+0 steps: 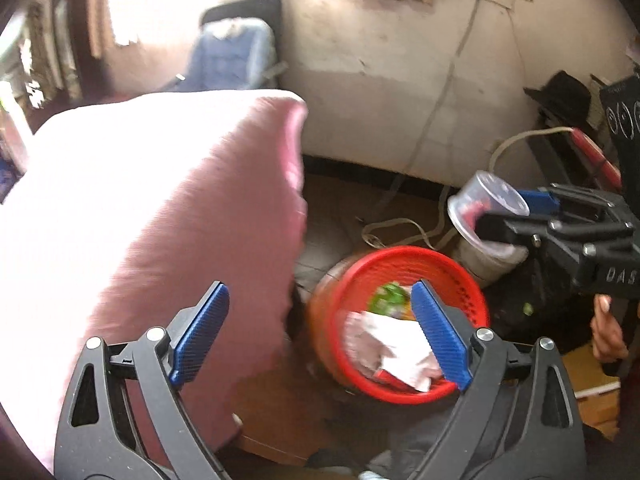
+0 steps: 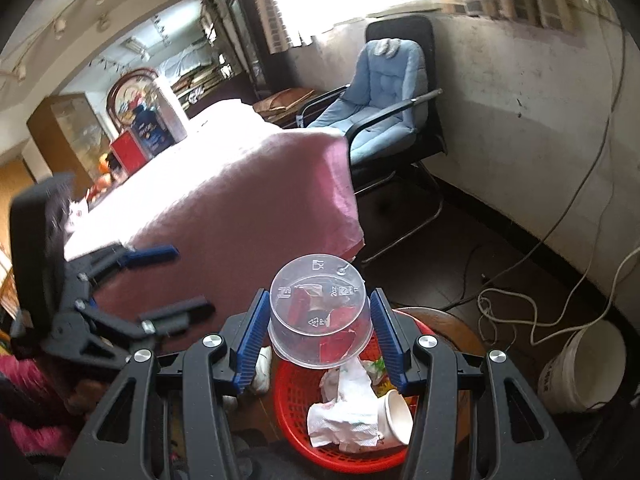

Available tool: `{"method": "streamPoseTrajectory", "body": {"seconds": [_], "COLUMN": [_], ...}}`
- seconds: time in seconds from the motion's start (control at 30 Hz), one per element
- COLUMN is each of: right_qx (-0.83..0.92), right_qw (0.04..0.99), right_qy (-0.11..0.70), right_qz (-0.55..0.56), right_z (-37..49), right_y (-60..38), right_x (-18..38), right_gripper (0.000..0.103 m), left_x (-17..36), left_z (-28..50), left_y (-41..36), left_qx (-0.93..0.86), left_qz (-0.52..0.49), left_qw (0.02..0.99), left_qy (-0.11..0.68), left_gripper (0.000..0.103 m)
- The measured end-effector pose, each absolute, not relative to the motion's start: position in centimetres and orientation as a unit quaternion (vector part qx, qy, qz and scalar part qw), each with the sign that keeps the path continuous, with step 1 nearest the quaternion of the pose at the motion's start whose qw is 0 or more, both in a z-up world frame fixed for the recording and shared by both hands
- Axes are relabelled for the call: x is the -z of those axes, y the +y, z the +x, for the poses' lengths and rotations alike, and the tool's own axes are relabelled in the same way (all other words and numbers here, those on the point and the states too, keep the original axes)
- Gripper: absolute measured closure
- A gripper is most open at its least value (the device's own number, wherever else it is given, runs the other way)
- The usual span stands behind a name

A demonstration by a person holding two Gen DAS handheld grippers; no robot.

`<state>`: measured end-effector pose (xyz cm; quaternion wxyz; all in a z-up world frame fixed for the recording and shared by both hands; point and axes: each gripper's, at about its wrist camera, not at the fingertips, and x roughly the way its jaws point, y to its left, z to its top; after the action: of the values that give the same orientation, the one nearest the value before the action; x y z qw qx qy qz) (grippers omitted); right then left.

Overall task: Collect trash
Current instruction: 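Open the right tool to drop the clear cup into the red basket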

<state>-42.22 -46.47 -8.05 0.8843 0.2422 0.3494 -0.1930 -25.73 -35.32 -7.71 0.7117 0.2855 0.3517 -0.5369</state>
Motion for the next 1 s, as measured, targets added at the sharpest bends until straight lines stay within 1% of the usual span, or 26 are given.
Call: {"method": "streamPoseTrajectory", "body": {"seconds": [0.13, 0.27, 0.43, 0.63, 1.0], "right_qx": [0.188, 0.187, 0.194, 0.199, 0.194], "right_qw": [0.888, 0.886, 0.880, 0.876, 0.877], "right_qy": [0.362, 0.379, 0.391, 0.398, 0.398], "right_qz": [0.212, 0.188, 0.189, 0.185, 0.188], "right_z": [-42.0, -42.3, -43.0, -43.5, -43.5], "right_y": [-44.1, -42.1, -41.1, -40.8, -41.3], "right_x": [6.7, 6.2, 6.8, 7.5, 8.1], "right_gripper": [0.052, 0.052, 0.052, 0.052, 0.052], "left_x": [6.0, 4.9, 4.4, 5.3, 6.1], "left_z": [-25.7, -25.7, -25.8, -26.3, -27.5], "left_y": [-33.1, -31.1, -28.9, -27.6, -27.8], "left_qx": [0.516, 0.506, 0.499, 0.483, 0.472], "left_qz": [0.278, 0.264, 0.242, 0.245, 0.265], "left_qw": [0.746, 0.763, 0.769, 0.771, 0.774], "left_qy": [0.317, 0.303, 0.317, 0.335, 0.329], "left_gripper": [0.011, 0.008, 0.007, 0.007, 0.007]}}
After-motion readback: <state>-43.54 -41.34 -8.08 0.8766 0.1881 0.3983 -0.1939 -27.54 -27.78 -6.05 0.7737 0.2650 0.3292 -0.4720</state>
